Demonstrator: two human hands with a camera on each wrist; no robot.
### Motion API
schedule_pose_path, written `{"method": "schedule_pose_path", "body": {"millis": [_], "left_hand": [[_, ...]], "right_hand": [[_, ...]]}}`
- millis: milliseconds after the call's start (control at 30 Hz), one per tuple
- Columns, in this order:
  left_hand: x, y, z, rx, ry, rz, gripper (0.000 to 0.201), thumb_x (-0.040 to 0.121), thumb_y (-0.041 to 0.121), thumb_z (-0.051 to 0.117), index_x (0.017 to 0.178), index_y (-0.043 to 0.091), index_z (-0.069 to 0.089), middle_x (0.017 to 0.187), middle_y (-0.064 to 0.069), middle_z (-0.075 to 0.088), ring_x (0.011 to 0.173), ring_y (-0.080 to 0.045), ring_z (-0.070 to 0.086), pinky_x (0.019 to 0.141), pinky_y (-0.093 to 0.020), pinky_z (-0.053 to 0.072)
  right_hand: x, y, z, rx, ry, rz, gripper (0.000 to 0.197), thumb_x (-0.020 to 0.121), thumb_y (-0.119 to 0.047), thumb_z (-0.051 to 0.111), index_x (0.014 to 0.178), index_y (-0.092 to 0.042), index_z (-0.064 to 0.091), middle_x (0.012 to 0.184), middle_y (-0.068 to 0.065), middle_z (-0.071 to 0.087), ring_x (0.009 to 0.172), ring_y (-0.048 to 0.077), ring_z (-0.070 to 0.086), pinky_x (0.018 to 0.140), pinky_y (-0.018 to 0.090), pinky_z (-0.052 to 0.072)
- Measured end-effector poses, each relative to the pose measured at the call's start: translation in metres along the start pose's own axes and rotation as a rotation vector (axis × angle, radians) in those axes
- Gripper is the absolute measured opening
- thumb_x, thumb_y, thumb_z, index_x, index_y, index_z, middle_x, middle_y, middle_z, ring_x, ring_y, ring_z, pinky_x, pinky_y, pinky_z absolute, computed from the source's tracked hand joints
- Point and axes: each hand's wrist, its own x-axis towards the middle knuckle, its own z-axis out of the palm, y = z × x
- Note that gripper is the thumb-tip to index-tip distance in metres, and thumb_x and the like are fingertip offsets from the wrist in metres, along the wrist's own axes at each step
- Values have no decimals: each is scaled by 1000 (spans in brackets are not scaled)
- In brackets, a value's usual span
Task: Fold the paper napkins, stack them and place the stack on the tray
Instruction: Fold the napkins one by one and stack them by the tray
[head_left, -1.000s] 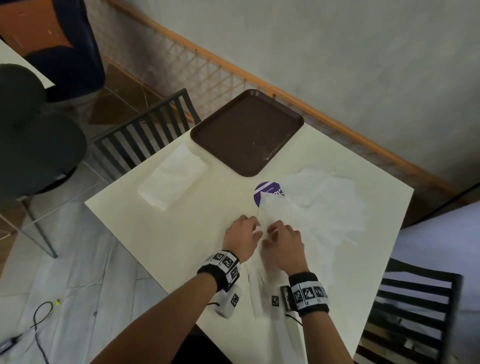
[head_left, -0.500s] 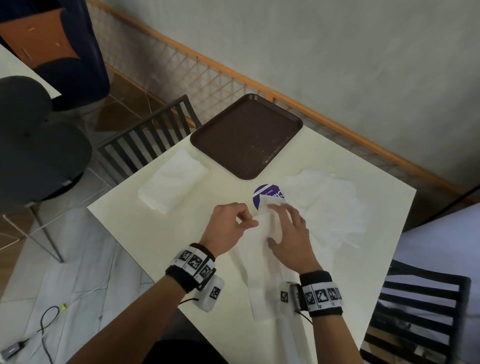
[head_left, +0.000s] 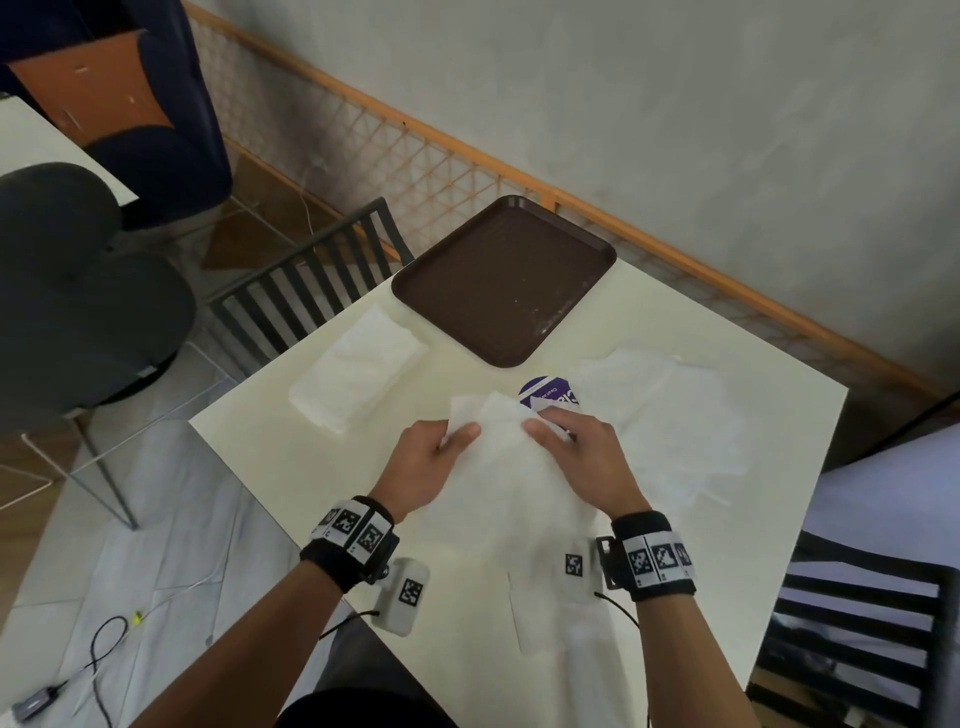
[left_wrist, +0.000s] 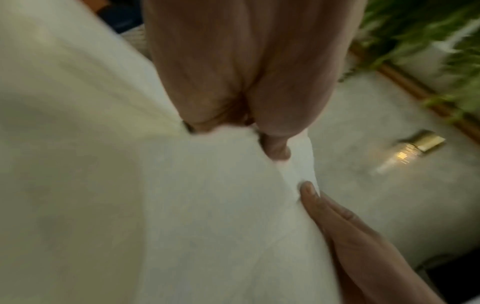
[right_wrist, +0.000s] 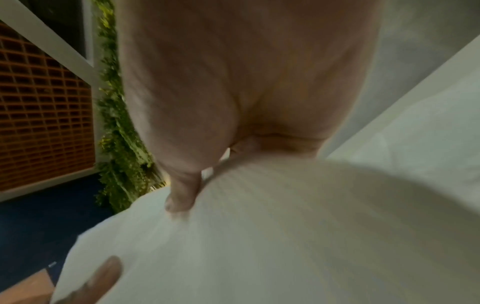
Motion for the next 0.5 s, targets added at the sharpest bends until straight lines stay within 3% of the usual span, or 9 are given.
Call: {"method": "schedule_pose_path", "body": {"millis": [67,133,233,333,400,467,500], "left_hand": [[-3,-8,0,-9,42,-32,59,102,58,55,61,21,32,58,10,32,56,-12,32,62,-34,33],[-4,-11,-5,-9,36,-44,58,106,55,52,65,20,28,59,9,28,57,-11,29,62,-33,30],[-2,-12,-17,3,55,-79,58,108,49,52,65,22,24,55,14,26,54,-6,27,61,-33,29],[4,-21,-27,17,77,-67,58,108,53,51,67,18,28,61,7,30,59,-10,30,63,-34,31],[6,-25,-35,-2,78,-59,63,105,61,51,69,12,33,65,1,35,62,-14,36,66,-35,37],[7,-26,-42,-59,62,-59,62,105,62,52,74,8,49,67,-3,52,64,-20,53,73,-37,52],[5,-22,-45,-99,46,-54,54,106,58,53,83,10,63,77,-3,68,75,-22,68,81,-41,60]], "right_hand": [[-3,10,7,21,43,42,22,106,-41,68,95,-26,80,88,-16,75,84,10,65,76,21,51],[-6,21,8,-12,77,59,16,105,-35,71,98,-30,84,88,-26,75,83,5,66,74,13,47],[-9,44,5,-85,97,121,15,102,-36,75,94,-27,83,82,-17,77,76,8,67,74,22,48],[-14,66,-5,-269,159,219,31,102,-52,68,93,-24,77,75,-7,73,73,20,67,70,35,53],[-18,75,-14,-456,194,311,36,104,-58,61,99,-24,72,87,-1,73,83,32,68,70,40,53],[-20,80,-19,-593,259,347,32,105,-52,62,106,-21,72,102,7,70,96,40,66,75,44,51],[-19,80,-18,-615,301,308,29,104,-47,65,110,-21,73,107,10,68,100,42,64,79,47,52]]}}
